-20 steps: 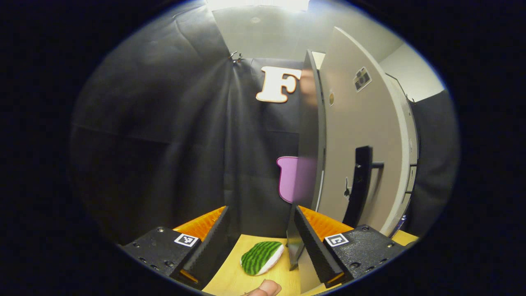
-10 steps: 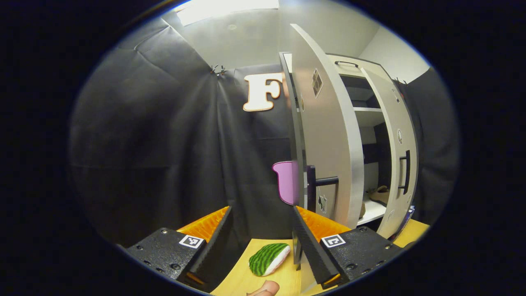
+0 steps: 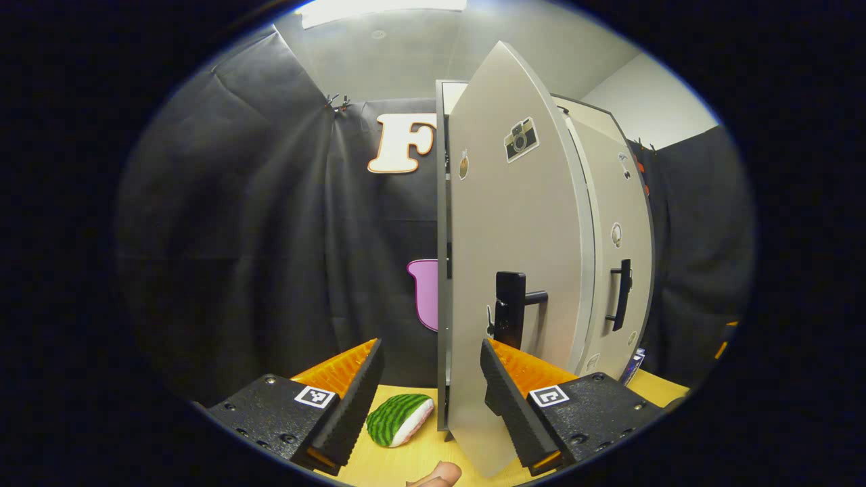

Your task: Grab one shoe with the right hand and put it into the shoe cabinet, grab the other shoe with the left hand and put it into the shoe cabinet; then close the right door with the right hand and the left door with the left hand.

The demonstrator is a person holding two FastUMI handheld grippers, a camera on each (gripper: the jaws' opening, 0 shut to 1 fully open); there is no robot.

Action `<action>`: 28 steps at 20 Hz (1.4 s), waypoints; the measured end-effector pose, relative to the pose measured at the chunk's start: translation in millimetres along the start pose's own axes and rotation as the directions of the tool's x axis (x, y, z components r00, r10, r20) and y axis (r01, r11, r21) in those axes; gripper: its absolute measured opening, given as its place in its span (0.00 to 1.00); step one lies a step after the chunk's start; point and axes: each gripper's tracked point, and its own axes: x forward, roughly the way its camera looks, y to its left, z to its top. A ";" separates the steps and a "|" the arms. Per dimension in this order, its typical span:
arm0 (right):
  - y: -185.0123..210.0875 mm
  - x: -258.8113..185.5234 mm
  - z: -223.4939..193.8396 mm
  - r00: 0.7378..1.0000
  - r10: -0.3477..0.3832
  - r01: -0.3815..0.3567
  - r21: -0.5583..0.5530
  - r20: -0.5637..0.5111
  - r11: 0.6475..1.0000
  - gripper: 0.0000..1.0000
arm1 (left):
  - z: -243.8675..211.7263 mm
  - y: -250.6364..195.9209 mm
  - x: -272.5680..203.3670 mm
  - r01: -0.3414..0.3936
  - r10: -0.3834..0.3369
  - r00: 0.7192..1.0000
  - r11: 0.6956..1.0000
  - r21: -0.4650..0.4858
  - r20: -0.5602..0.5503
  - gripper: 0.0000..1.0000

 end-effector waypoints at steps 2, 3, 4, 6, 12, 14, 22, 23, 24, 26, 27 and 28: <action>0.9 -1.0 -2.6 1.000 0.002 -0.002 0.010 -0.006 1.000 0.96 | -0.7 -13.1 3.7 0.025 -0.025 1.000 1.000 -0.007 -0.005 0.88; -0.7 -1.2 -3.5 1.000 -0.004 0.004 0.020 -0.010 1.000 0.96 | -1.3 -18.7 4.9 0.035 -0.035 0.999 0.999 -0.011 -0.006 0.89; -1.5 -2.2 -3.6 1.000 -0.010 0.011 0.033 -0.014 0.999 0.96 | -1.7 -24.1 6.6 0.042 -0.042 0.999 0.999 -0.014 -0.009 0.88; -2.1 -3.6 -4.1 0.999 -0.029 0.030 0.045 -0.019 0.999 0.96 | -1.6 -34.6 10.1 0.053 -0.053 0.998 0.999 -0.013 -0.016 0.88; -12.0 -6.5 -0.9 0.995 -0.101 0.101 0.027 -0.014 0.995 0.96 | -3.5 -66.4 25.2 0.097 -0.098 0.995 0.995 -0.032 -0.026 0.89; -16.0 -9.4 4.7 0.992 -0.125 0.125 0.020 0.009 0.992 0.96 | -10.5 -88.4 31.5 0.138 -0.141 0.989 0.989 -0.060 -0.045 0.88; -28.4 -21.6 19.6 0.979 -0.188 0.188 0.011 0.083 0.982 0.96 | -5.4 -136.8 27.1 0.175 -0.176 0.984 0.983 -0.054 -0.022 0.95; -28.4 -22.5 18.5 0.979 -0.188 0.188 0.011 0.080 0.982 0.96 | -4.7 -136.6 20.3 0.172 -0.172 0.985 0.984 -0.043 -0.012 0.95; -28.9 -23.5 17.7 0.979 -0.190 0.190 0.009 0.077 0.982 0.96 | -4.0 -135.7 13.8 0.160 -0.161 0.987 0.986 -0.041 -0.007 0.95; -33.3 -26.8 19.1 0.975 -0.208 0.208 0.009 0.081 0.978 0.96 | -0.4 -137.0 1.9 0.155 -0.155 0.988 0.987 -0.044 0.012 0.96; -35.1 -26.2 18.7 0.972 -0.219 0.219 0.012 0.080 0.976 0.96 | 0.0 -135.7 -4.1 0.151 -0.150 0.989 0.987 -0.051 0.017 0.96; -36.1 -27.9 18.9 0.971 -0.227 0.227 0.015 0.078 0.974 0.96 | -0.4 -135.7 -10.9 0.154 -0.153 0.988 0.986 -0.057 0.017 0.96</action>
